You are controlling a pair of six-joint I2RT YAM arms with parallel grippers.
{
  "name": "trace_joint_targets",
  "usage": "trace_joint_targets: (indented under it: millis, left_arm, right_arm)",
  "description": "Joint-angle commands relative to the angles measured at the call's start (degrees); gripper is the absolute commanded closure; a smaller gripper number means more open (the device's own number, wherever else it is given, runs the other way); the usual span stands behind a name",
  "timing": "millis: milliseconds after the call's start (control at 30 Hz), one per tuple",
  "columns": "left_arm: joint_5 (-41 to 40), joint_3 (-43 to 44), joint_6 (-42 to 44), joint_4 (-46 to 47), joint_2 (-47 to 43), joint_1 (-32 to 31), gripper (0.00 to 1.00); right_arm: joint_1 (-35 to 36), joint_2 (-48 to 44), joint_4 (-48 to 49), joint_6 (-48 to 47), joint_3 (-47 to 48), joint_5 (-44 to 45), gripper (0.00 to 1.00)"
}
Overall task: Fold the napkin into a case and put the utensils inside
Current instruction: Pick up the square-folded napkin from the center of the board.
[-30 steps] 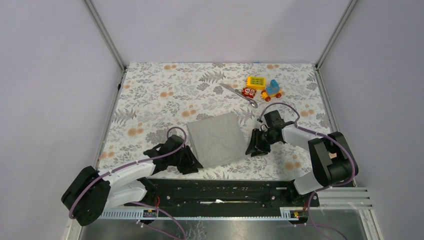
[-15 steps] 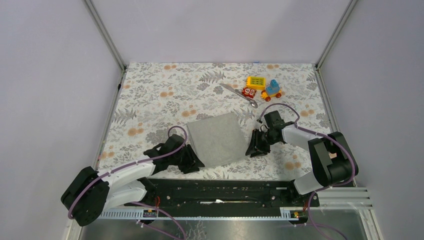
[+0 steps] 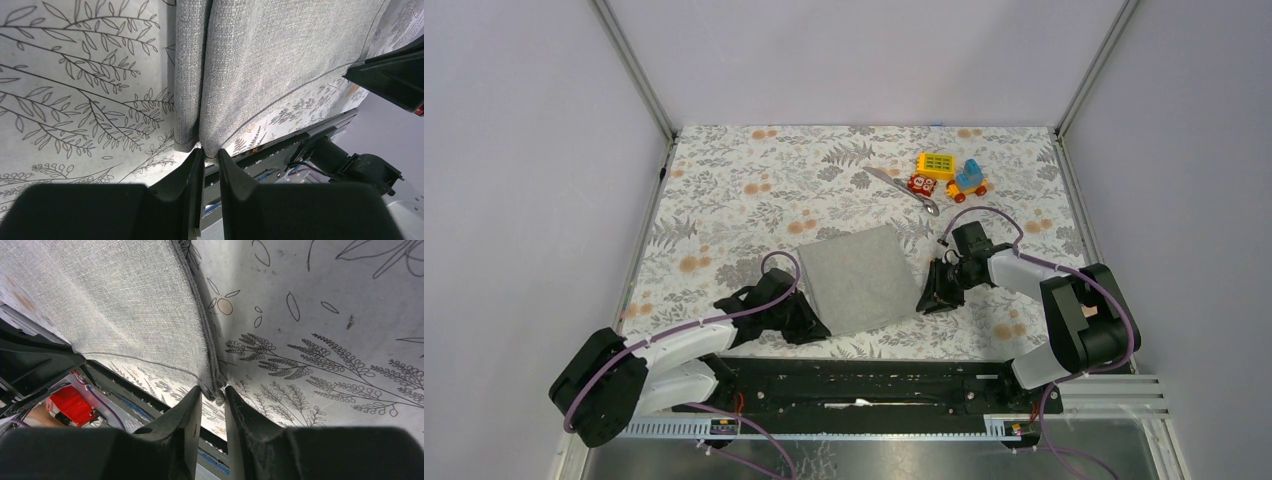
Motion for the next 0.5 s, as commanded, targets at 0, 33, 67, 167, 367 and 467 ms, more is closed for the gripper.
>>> trace_joint_targets:
  millis: [0,33,67,167,367,467]
  left_arm:
    - [-0.87,1.76,0.30,1.71,-0.87,-0.24,0.80]
    - [-1.01,1.82,0.32,1.40,-1.15,-0.25,0.82]
    - [-1.06,1.91,0.47,1.06,-1.44,-0.25,0.84]
    - [-2.32,3.29,1.61,-2.01,-2.94,-0.24,0.88]
    - [-6.59,8.64,5.13,-10.30,-6.56,-0.16,0.91]
    - [-7.49,10.12,6.03,-11.68,-6.46,0.02,0.92]
  right_arm:
    - [-0.05,-2.07,-1.90,-1.00,1.04,-0.43,0.72]
    - [-0.01,-2.32,-2.14,-1.05,1.18,-0.50,0.74]
    - [0.02,-2.55,-2.37,-1.13,1.26,-0.57,0.77]
    - [0.00,-3.22,-3.02,-1.18,1.57,-0.96,0.87]
    - [0.06,-4.24,-3.82,-1.52,2.39,-1.65,1.00]
    - [0.08,-3.92,-3.71,-1.54,3.94,-1.87,1.00]
